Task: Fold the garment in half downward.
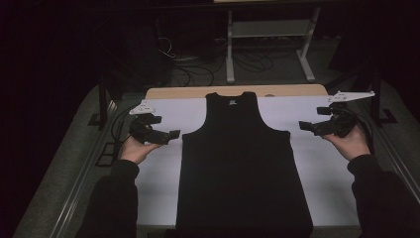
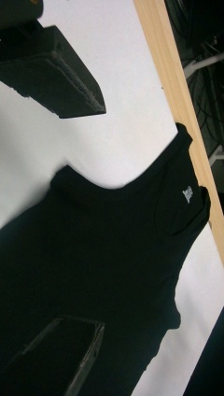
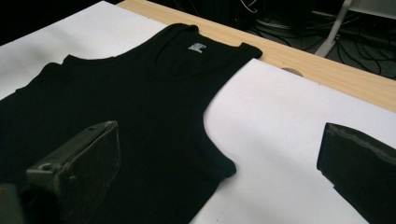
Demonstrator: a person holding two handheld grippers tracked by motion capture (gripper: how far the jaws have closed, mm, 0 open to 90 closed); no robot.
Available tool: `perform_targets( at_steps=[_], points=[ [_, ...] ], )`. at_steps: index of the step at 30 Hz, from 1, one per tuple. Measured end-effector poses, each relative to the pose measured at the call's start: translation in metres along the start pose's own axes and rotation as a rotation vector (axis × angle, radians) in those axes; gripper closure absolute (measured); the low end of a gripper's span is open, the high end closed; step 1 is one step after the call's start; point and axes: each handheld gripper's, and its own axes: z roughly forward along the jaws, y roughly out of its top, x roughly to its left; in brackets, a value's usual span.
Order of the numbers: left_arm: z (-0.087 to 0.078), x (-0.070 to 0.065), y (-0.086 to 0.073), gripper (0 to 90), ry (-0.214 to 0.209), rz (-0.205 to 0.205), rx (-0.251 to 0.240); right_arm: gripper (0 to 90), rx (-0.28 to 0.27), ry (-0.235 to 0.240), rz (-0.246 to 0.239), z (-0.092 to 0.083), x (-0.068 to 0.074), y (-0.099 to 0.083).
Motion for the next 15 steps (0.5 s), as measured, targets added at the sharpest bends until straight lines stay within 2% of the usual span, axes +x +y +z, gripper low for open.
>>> perform_targets(
  at_steps=[3, 10, 15],
  points=[
    [0.005, 0.002, 0.002, 0.0, 0.001, 0.0, 0.018, 0.0, 0.002, 0.0, 0.004, 0.001, -0.002, 0.005],
    [0.014, 0.007, 0.003, 0.0, -0.003, -0.017, 0.026, 0.0, 0.004, -0.001, 0.012, 0.004, -0.008, 0.008],
    [0.022, 0.014, 0.0, 0.0, 0.005, -0.045, 0.036, 0.0, 0.014, 0.0, 0.029, 0.01, -0.014, 0.007]
  ],
)
